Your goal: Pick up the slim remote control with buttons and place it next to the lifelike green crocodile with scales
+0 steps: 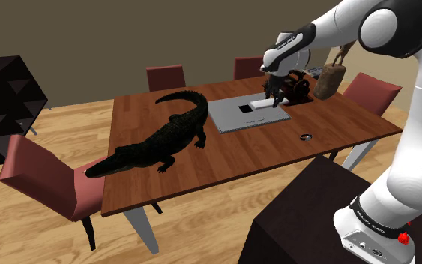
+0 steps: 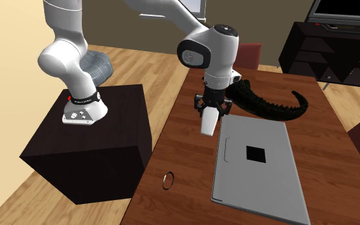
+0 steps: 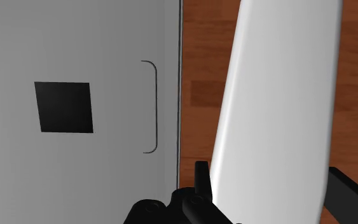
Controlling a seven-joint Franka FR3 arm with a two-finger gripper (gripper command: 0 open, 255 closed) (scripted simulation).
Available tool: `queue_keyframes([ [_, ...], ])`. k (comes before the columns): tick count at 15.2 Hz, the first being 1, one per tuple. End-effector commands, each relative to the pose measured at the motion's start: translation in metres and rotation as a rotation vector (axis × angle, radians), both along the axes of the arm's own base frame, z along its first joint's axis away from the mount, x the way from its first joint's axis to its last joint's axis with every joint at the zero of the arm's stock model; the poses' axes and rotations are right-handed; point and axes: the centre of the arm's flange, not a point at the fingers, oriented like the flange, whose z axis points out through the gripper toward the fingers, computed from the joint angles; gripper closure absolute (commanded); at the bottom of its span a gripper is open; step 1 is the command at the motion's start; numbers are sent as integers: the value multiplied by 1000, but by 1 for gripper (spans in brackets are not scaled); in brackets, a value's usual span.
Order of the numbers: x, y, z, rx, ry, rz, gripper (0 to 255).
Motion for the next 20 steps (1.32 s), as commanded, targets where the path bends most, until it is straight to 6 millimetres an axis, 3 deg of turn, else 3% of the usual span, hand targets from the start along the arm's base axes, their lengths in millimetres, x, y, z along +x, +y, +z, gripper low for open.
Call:
queue_keyframes([
  [1, 0, 1, 9, 0, 0, 0, 255],
  [20, -18, 251, 10, 0, 0, 0, 255],
])
